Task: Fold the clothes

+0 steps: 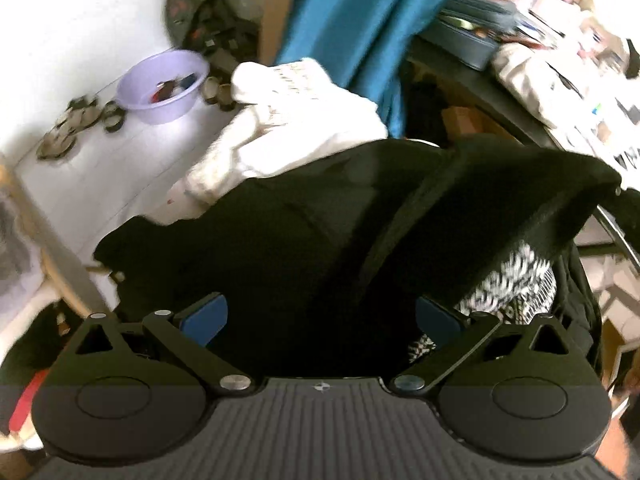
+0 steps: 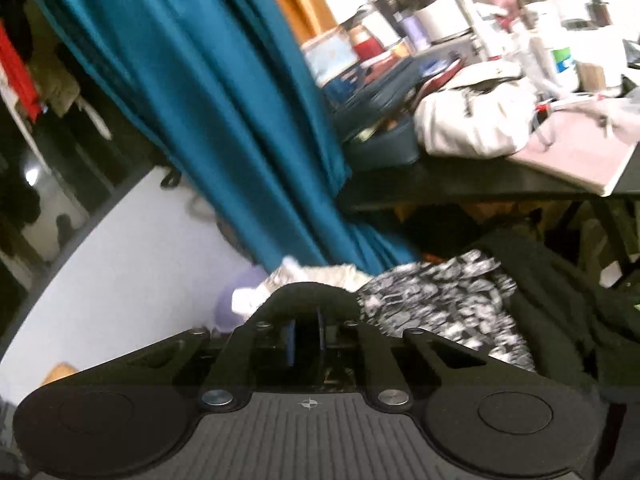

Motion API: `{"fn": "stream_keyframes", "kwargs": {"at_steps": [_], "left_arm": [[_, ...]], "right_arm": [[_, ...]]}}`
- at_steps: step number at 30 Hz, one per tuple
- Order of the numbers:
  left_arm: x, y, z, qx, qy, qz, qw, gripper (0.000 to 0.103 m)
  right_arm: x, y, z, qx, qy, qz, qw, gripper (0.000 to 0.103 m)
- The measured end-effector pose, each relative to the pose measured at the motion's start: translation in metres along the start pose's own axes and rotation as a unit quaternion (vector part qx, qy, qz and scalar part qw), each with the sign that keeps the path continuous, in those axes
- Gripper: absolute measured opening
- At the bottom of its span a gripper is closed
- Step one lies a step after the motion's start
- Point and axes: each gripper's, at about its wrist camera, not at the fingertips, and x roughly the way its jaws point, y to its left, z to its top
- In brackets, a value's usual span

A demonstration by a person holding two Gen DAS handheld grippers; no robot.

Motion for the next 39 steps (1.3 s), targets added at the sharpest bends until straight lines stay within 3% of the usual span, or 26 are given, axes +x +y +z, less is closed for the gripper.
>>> {"fn": "stream_keyframes", "kwargs": {"at_steps": [4, 8, 11, 14, 16, 20, 22, 26, 29, 31, 35, 39], "left_arm": [[0.03, -0.026, -0.006, 0.071, 0.01, -0.022, 0.9972, 0.102], [0.061, -0.046, -0.011, 0.124, 0.037, -0.011, 0.9915, 0.102], [0.072, -0.059, -0.015, 0.163, 0.047, -0.02, 0.9853, 0.102], [0.078, -0.072, -0.021, 0.203, 0.05, -0.02, 0.9776, 0.102], [0.082, -0.076, -0.02, 0.204, 0.057, -0.019, 0.9771, 0.102], [0.086, -0.07, -0.015, 0.166, 0.073, -0.029, 0.9829, 0.102], [0.087, -0.065, -0.011, 0.156, 0.074, -0.03, 0.9846, 0.102], [0.081, -0.054, -0.002, 0.145, 0.06, -0.019, 0.9874, 0.102], [0.068, -0.036, 0.005, 0.11, 0.037, -0.035, 0.9926, 0.102], [0.062, -0.02, 0.005, 0.08, 0.033, -0.042, 0.9954, 0.102], [0.057, 0.008, -0.006, 0.04, 0.043, -0.029, 0.9979, 0.102], [0.046, 0.034, -0.024, 0.013, 0.045, -0.008, 0.9989, 0.102]], "right_arm": [[-0.008, -0.032, -0.003, 0.022, 0.001, -0.048, 0.999, 0.009], [-0.017, -0.063, -0.013, 0.06, -0.003, -0.106, 0.993, 0.009], [-0.023, -0.082, -0.024, 0.074, 0.019, -0.138, 0.987, 0.011], [-0.033, -0.093, -0.038, 0.08, 0.033, -0.159, 0.983, 0.022], [-0.042, -0.097, -0.046, 0.091, 0.032, -0.168, 0.981, 0.027], [-0.057, -0.093, -0.06, 0.084, 0.034, -0.178, 0.98, 0.035], [-0.055, -0.079, -0.065, 0.043, 0.054, -0.193, 0.979, 0.051], [-0.04, -0.046, -0.072, -0.053, 0.077, -0.194, 0.977, 0.06], [-0.025, -0.026, -0.075, -0.087, 0.09, -0.179, 0.976, 0.075], [-0.013, -0.015, -0.073, -0.094, 0.102, -0.171, 0.975, 0.094], [0.011, 0.007, -0.06, -0.118, 0.091, -0.163, 0.975, 0.102], [0.036, 0.019, -0.045, -0.139, 0.072, -0.163, 0.974, 0.102]]}}
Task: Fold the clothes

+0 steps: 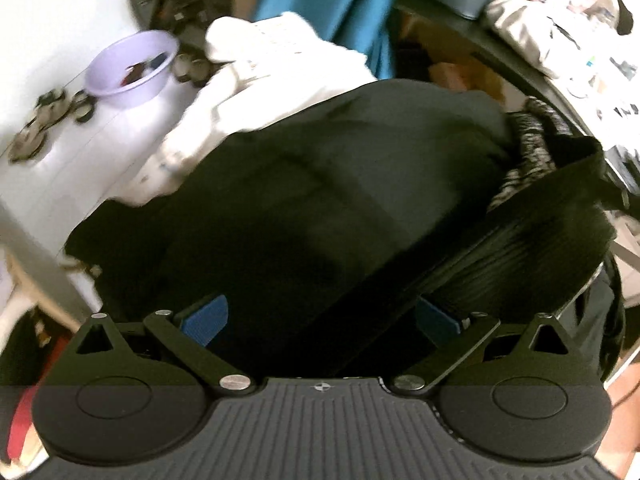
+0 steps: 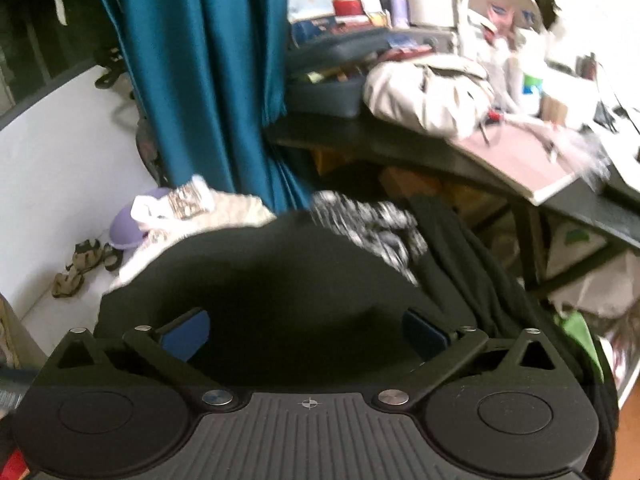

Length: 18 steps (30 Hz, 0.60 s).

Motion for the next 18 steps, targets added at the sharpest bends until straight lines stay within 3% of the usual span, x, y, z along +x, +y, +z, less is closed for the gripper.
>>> {"fn": "stream_keyframes", "kwargs": {"at_steps": [2, 3, 4, 7, 9, 12, 18], "left_arm": [[-0.003, 0.004, -0.005, 0.012, 0.0, 0.016, 0.9998, 0.102], [-0.005, 0.004, -0.007, 0.022, 0.001, 0.023, 0.9995, 0.102], [-0.006, 0.003, -0.007, 0.033, -0.001, 0.029, 0.999, 0.102], [-0.009, -0.007, -0.004, 0.063, -0.019, 0.037, 0.9972, 0.102], [-0.008, -0.014, 0.001, 0.054, -0.024, 0.02, 0.9981, 0.102], [-0.003, -0.022, 0.001, 0.046, -0.018, -0.005, 0.9988, 0.102], [0.006, -0.053, -0.012, 0.104, -0.004, -0.022, 0.9944, 0.102]], "right_arm": [[0.014, 0.0, 0.006, -0.002, -0.001, -0.014, 1.0, 0.1], [0.022, -0.004, 0.007, 0.001, 0.004, -0.019, 1.0, 0.072], [0.03, -0.009, 0.006, 0.005, 0.013, -0.024, 1.0, 0.036], [0.027, -0.043, -0.002, 0.106, 0.026, -0.005, 0.994, 0.014], [0.012, -0.064, -0.011, 0.155, 0.014, -0.01, 0.988, 0.009], [-0.014, -0.09, -0.029, 0.179, -0.004, -0.06, 0.982, 0.008], [-0.053, -0.162, -0.079, 0.294, 0.002, -0.157, 0.943, 0.008]]}}
